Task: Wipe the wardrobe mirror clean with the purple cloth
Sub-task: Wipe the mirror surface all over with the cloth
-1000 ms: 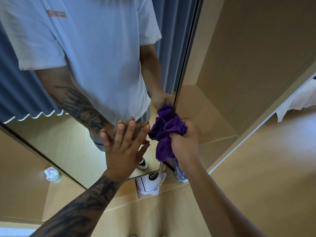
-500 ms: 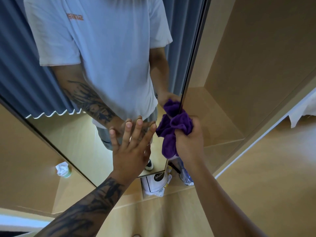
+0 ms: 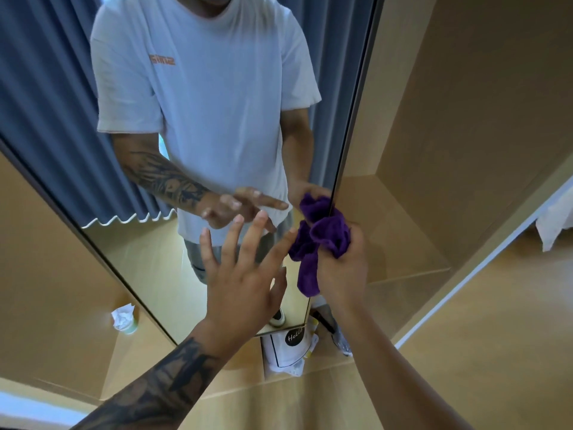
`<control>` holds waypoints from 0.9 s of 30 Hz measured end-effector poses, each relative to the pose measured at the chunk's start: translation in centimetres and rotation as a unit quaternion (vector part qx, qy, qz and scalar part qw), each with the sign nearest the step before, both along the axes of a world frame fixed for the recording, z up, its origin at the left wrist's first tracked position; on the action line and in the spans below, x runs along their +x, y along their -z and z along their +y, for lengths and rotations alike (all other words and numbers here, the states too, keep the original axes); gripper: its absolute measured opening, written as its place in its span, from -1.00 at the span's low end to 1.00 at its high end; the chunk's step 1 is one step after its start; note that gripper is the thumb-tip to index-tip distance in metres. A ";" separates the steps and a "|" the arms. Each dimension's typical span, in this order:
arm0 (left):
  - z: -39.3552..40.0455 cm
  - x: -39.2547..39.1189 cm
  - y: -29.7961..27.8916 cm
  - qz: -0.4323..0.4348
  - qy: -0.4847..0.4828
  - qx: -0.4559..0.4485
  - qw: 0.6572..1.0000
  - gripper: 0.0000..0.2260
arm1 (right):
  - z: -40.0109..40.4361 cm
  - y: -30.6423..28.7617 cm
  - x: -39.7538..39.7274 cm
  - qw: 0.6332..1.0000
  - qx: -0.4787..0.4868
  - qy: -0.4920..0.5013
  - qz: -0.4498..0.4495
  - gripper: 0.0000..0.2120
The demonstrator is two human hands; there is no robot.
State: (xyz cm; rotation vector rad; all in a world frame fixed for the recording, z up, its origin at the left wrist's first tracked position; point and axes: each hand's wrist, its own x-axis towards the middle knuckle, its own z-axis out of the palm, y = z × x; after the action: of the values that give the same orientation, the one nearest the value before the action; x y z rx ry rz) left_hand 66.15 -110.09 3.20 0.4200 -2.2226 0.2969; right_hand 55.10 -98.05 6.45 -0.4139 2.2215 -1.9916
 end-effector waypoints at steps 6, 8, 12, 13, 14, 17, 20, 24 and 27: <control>-1.0 -1.2 -4.6 0.053 0.024 -0.043 0.997 -0.45 | 0.0 -0.3 -0.9 0.998 0.042 -0.015 -0.036 -0.63; -1.6 -1.8 -5.7 0.054 0.024 -0.050 0.997 -0.46 | -0.1 -2.1 -1.5 1.000 0.014 -0.015 -0.015 -0.59; -2.2 -2.8 -6.4 0.032 0.001 -0.048 0.998 -0.38 | -0.4 -3.6 -1.3 0.999 -0.016 -0.003 0.043 -0.54; -2.3 -3.0 -6.3 0.029 -0.004 -0.048 0.998 -0.37 | -0.4 -3.1 -0.9 0.999 -0.015 0.004 0.050 -0.55; -2.3 -3.1 -6.1 0.027 -0.007 -0.049 0.998 -0.36 | -0.4 -2.4 -0.5 0.999 -0.010 0.007 0.048 -0.56; -2.7 -3.4 -5.6 0.027 -0.005 -0.047 0.999 -0.35 | 0.1 -1.2 -0.5 0.998 0.052 -0.026 -0.003 -0.64; -3.0 -3.4 -5.5 0.023 -0.007 -0.052 0.998 -0.33 | 0.5 -2.8 -2.0 0.995 0.078 -0.058 -0.016 -0.69; -3.0 -3.4 -5.4 0.034 -0.008 -0.055 0.998 -0.32 | 0.4 -6.6 -2.6 0.996 0.006 -0.065 0.057 -0.60; -2.8 -3.4 -5.4 0.032 -0.011 -0.052 0.998 -0.33 | -0.1 -6.1 -1.6 0.993 -0.014 -0.028 0.115 -0.62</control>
State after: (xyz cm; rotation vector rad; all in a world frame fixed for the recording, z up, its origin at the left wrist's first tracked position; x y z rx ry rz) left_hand 62.72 -112.92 8.65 0.3911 -2.1302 0.4037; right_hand 53.49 -98.14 12.53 -0.7345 2.2839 -2.0402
